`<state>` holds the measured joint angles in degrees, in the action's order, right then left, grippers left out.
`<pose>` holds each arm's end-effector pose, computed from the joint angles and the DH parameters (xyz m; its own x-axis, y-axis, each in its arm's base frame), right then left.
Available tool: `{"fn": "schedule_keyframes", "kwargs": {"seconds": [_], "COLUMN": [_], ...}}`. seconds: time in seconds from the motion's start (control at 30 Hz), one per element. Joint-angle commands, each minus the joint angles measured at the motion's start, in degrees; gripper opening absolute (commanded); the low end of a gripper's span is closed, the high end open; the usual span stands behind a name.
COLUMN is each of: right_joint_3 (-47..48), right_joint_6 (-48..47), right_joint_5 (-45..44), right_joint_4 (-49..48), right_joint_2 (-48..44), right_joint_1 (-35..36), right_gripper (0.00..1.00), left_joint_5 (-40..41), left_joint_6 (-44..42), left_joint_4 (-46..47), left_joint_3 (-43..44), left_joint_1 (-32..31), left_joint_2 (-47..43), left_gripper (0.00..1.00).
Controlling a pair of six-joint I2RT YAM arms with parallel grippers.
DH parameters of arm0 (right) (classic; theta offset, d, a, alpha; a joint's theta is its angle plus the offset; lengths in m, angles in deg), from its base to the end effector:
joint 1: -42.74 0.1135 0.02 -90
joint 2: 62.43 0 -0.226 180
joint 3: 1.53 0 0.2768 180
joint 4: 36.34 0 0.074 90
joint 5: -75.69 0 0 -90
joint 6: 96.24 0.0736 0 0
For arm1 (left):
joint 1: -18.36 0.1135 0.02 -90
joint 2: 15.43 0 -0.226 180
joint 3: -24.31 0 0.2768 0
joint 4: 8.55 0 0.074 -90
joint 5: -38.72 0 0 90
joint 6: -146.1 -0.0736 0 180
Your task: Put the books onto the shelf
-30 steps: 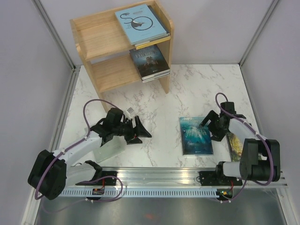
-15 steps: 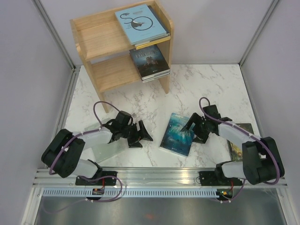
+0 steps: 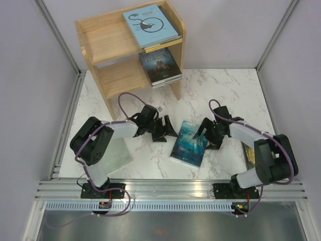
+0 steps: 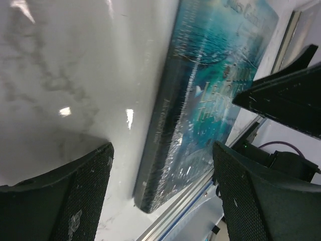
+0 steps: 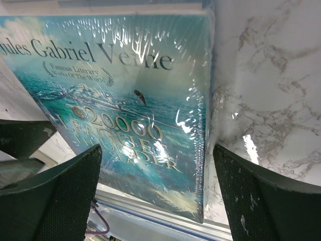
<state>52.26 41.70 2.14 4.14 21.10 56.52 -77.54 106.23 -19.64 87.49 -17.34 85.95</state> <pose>0.2707 0.0878 0.0647 -0.8509 0.5245 -0.0289 0.4631 0.7751 0.4298 0.2843 -0.2444 0.0578 -0.9761 -0.1461 -0.1607 0.0132 0.6984 -0.7156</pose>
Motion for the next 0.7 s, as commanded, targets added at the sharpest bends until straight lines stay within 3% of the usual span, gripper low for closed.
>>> {"fn": "schedule_keyframes", "kwargs": {"seconds": [0.0,0.23,0.4,0.47,0.5,0.53,0.6,0.67], "right_joint_3": [1.08,2.49,1.88,1.35,0.83,0.39,-0.58,-1.37], "right_joint_6": [-2.42,-0.40,0.83,1.27,1.36,1.45,1.36,1.36], "right_joint_5": [-4.24,2.26,4.12,4.56,4.73,4.73,4.91,5.43], "right_joint_4": [-1.77,-9.76,-12.41,-13.11,-13.29,-13.38,-13.38,-13.38], "right_joint_2": [3.83,10.59,12.27,12.28,12.19,11.93,11.31,10.61], "right_joint_1": [0.02,0.63,1.77,2.13,2.30,2.39,2.39,2.48], "right_gripper": [0.95,0.94,0.94,0.94,0.94,0.94,0.94,0.94], "left_joint_5": [1.22,-10.19,-13.99,-14.34,-14.26,-14.17,-13.64,-12.42], "left_joint_6": [-4.08,5.93,12.61,15.17,15.35,15.44,15.53,15.44], "left_joint_4": [1.54,25.00,42.73,45.40,45.68,45.85,45.24,44.10], "left_joint_3": [-0.20,-8.28,-14.43,-15.41,-15.50,-15.32,-15.15,-15.23], "left_joint_1": [-4.54,-8.50,-8.51,-8.51,-8.42,-8.42,-8.33,-8.07], "left_joint_2": [5.39,8.39,8.48,8.66,8.66,8.66,7.96,6.38], "left_gripper": [0.84,0.81,0.76,0.72,0.68,0.56,0.44,0.15]}}
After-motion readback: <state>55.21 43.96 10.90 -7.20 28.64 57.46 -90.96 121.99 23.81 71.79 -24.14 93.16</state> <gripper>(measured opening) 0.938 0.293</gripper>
